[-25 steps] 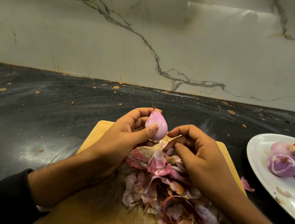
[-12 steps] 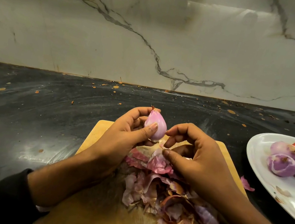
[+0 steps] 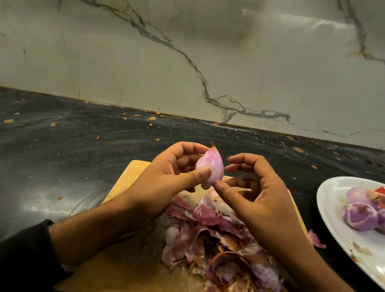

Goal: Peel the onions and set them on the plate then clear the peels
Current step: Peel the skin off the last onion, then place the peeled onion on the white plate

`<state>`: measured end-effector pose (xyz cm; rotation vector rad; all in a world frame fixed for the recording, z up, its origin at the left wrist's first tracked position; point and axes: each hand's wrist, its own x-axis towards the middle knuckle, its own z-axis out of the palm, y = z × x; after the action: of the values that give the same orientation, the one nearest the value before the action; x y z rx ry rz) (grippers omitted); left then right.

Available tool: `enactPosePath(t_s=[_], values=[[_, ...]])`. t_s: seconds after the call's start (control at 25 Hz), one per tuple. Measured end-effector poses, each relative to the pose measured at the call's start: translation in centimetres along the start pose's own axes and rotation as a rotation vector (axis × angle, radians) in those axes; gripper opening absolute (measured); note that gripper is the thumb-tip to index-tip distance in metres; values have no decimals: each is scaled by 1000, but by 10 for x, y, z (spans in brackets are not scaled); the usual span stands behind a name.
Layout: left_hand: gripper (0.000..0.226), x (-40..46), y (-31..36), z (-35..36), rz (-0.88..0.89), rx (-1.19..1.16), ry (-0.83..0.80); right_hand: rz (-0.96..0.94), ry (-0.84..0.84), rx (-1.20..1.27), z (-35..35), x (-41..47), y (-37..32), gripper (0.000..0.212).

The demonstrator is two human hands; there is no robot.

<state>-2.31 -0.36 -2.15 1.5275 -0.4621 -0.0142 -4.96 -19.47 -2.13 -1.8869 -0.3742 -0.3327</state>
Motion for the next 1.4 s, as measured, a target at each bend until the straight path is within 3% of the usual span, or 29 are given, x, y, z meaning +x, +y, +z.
enactPosePath(t_s=[0.68,1.2,1.4], values=[[36,5,46,23,17,255,-109,-18,58,56,-30,-6,-22,44],[46,43,49,159,33,427,-347,150,228,-198,-153,-54,0,40],[34,64,40,205,44,534,-412,182,260,-300,-195,-72,11,37]])
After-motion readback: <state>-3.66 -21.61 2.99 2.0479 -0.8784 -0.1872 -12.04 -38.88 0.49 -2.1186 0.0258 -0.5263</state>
